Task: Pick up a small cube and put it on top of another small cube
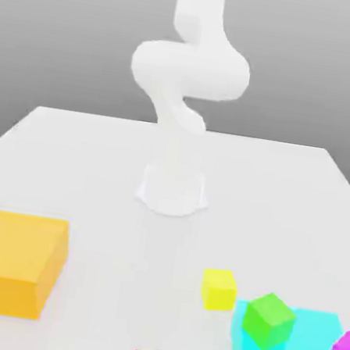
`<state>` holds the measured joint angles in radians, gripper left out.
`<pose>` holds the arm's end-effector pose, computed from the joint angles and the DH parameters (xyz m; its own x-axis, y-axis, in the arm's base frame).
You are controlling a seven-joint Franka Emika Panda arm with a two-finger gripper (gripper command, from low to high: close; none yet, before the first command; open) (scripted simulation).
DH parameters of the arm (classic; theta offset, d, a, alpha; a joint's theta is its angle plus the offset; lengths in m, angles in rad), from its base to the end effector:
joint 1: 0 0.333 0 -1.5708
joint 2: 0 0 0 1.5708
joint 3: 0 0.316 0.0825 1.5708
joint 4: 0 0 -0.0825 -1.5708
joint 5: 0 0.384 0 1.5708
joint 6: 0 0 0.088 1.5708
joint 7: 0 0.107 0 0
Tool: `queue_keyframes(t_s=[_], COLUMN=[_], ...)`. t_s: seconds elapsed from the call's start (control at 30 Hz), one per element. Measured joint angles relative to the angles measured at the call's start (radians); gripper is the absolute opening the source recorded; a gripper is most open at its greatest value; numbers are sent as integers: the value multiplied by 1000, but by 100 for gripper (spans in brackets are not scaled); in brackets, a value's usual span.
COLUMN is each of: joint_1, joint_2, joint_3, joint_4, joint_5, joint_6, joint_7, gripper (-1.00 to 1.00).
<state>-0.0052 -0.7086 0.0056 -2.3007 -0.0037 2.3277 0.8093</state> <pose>0.3797 0.0008 0.6806 0.5110 -0.7208 0.4683 -0.5373 -0.6931 -0.4806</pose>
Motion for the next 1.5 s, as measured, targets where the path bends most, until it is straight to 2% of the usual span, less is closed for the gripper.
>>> queue_keyframes(t_s=[0.9, 1.07, 1.1, 1.33, 1.5], joint_1=[-22, -18, -16, -18, -11], joint_2=[985, 1166, 1195, 1198, 1051], joint_3=[28, 23, 22, 23, 49], joint_4=[-7, 17, 22, 23, 5], joint_5=[-24, -30, -31, -32, -27], joint_6=[298, 414, 437, 440, 310], joint_7=[89, 97, 98, 100, 75], gripper=[0, 0, -100, -100, -100])
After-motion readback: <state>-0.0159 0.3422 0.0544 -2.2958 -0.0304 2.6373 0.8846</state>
